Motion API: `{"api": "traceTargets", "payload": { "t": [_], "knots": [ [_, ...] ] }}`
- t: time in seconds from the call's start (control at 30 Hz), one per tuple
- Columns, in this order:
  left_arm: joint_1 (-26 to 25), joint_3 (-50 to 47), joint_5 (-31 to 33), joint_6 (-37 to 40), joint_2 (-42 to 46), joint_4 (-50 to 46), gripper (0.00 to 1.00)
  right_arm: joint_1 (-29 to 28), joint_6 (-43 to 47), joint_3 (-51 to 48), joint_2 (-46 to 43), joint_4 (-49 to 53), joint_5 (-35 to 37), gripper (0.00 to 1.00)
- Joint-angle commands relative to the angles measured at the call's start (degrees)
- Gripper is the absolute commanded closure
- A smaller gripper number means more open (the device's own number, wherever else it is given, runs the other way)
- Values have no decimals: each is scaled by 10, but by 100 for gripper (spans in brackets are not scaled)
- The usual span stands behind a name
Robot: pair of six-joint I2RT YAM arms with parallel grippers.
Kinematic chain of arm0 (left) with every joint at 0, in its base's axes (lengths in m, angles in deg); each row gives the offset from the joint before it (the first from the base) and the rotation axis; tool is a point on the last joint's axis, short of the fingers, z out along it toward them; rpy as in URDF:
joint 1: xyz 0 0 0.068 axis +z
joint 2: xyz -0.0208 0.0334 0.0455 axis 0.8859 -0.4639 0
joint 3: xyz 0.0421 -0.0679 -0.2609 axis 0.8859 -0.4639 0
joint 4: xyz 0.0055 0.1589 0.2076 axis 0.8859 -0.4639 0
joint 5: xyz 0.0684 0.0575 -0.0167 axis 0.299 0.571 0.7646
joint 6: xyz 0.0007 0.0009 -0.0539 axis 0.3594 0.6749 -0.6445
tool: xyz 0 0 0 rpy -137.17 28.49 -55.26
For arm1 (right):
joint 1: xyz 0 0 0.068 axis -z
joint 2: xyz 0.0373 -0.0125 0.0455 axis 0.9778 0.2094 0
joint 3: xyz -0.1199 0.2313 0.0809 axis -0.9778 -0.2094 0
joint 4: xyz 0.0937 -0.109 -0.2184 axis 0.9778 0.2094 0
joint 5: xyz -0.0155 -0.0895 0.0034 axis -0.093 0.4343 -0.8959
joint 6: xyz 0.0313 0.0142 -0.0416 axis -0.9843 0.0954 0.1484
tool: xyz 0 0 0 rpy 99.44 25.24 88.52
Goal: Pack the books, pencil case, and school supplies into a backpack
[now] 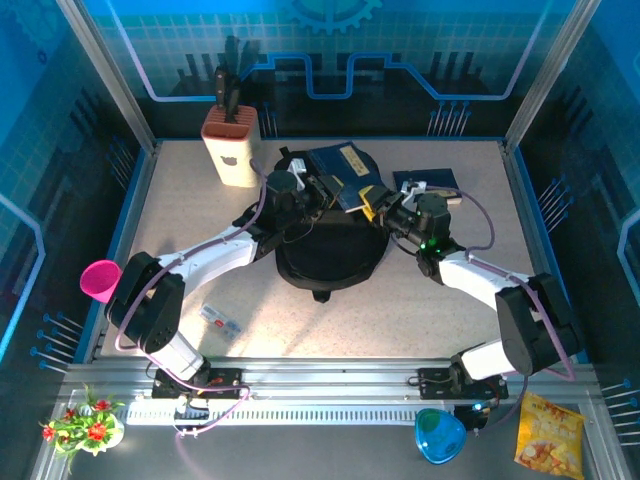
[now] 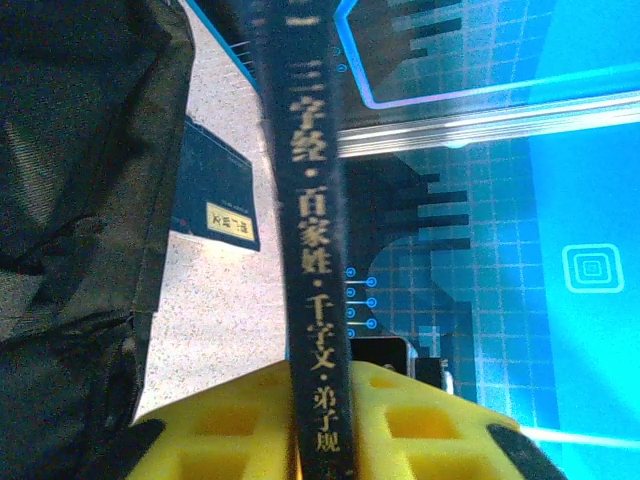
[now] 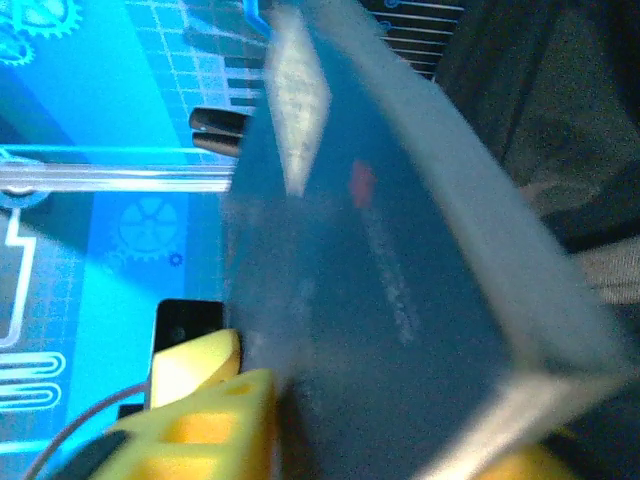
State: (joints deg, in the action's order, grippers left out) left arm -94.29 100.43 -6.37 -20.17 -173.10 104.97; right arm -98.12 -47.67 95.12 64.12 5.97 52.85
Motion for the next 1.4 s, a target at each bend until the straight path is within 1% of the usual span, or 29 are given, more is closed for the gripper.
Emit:
{"api": "traceTargets", "payload": {
  "t": [0.0,0.07,0.17,0.23,0.27,0.37,0.53,0.7,0.83,0.9,1.0,1.1,1.23,1.37],
  "knots": [
    [1,4,0,34,4,-17,75,2,40,20,-20,23,15,82],
    [2,7,4,74,10,-60,65,11,73,19,-44,68,25,86],
    [3,19,18,159,21,-153,49,34,122,11,-89,124,38,88],
    [2,31,24,217,25,-214,41,57,150,6,-120,163,39,89],
    [2,37,26,248,25,-245,38,70,165,4,-136,181,36,89],
    [-1,46,25,312,24,-309,34,112,200,-1,-174,235,22,89],
    [-22,48,22,371,20,-353,29,171,236,-9,-216,315,6,89],
    [-66,72,15,417,-10,-379,28,210,253,-15,-237,355,-5,89],
    [-102,103,1,456,-48,-400,30,231,255,-17,-244,367,-16,89],
    [-113,119,-13,482,-67,-412,32,236,257,-17,-246,373,-19,89],
    [-122,143,-23,537,-89,-448,36,241,260,-15,-247,382,-22,89],
    [-123,166,-33,570,-108,-479,40,242,260,-16,-246,385,-27,89],
    [-126,188,-66,585,-135,-496,43,243,251,-21,-240,375,-38,89],
    [-130,197,-72,586,-152,-489,43,245,237,-25,-229,359,-53,89]
  ]
}}
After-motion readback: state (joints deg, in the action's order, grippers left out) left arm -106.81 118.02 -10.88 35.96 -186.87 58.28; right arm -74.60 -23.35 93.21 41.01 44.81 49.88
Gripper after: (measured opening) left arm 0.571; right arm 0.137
